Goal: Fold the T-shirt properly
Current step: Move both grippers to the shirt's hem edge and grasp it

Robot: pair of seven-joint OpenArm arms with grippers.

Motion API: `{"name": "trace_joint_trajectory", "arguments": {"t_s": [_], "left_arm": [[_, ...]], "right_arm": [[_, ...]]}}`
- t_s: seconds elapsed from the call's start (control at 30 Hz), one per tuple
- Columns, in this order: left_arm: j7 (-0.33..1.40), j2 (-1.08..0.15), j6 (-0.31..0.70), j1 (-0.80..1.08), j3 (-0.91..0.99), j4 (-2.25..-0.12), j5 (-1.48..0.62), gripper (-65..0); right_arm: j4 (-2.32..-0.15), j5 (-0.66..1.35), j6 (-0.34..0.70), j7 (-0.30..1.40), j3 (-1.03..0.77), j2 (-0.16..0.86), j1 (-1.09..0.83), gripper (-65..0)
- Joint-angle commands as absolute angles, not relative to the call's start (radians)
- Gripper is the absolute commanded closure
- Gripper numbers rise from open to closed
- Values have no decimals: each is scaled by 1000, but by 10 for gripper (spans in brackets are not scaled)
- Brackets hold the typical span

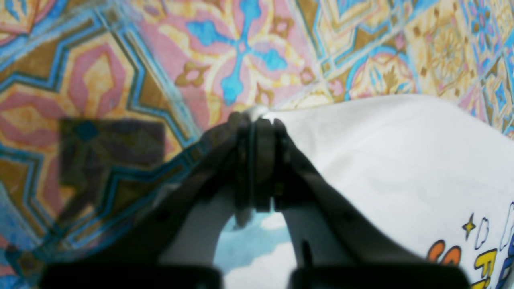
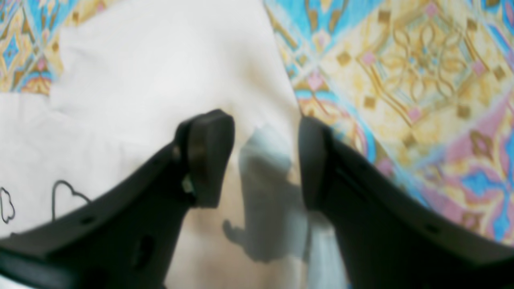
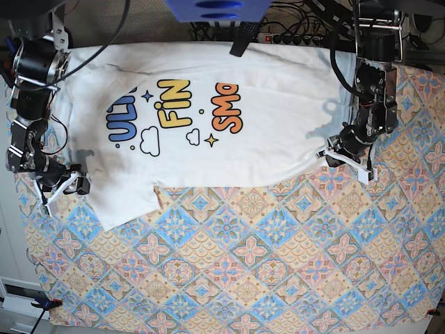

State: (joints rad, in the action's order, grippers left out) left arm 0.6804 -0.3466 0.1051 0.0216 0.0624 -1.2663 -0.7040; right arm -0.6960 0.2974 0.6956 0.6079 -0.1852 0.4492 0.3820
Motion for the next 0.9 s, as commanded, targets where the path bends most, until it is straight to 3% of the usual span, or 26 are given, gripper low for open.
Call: {"name": "trace_joint_trajectory", "arguments": {"t_s": [0.0, 0.2, 0.63, 0.73, 0.87], "left_arm": [[667, -358, 114, 15, 68, -1285, -713, 0], [667, -358, 116, 21, 87, -1285, -716, 0], [667, -358, 116, 31, 87, -1285, -716, 0], [665, -358, 116, 33, 87, -1285, -716, 0], [664, -358, 116, 33, 87, -1285, -713, 0]], "right_arm": [[-687, 314, 698, 572, -173, 481, 409, -287], [-565, 312, 698, 478, -116, 499, 443, -326], [-472, 182, 698, 374, -116, 503, 443, -325], [-472, 180, 698, 374, -114, 499, 438, -265], [-472, 180, 698, 372, -113, 496, 438, -102]]}}
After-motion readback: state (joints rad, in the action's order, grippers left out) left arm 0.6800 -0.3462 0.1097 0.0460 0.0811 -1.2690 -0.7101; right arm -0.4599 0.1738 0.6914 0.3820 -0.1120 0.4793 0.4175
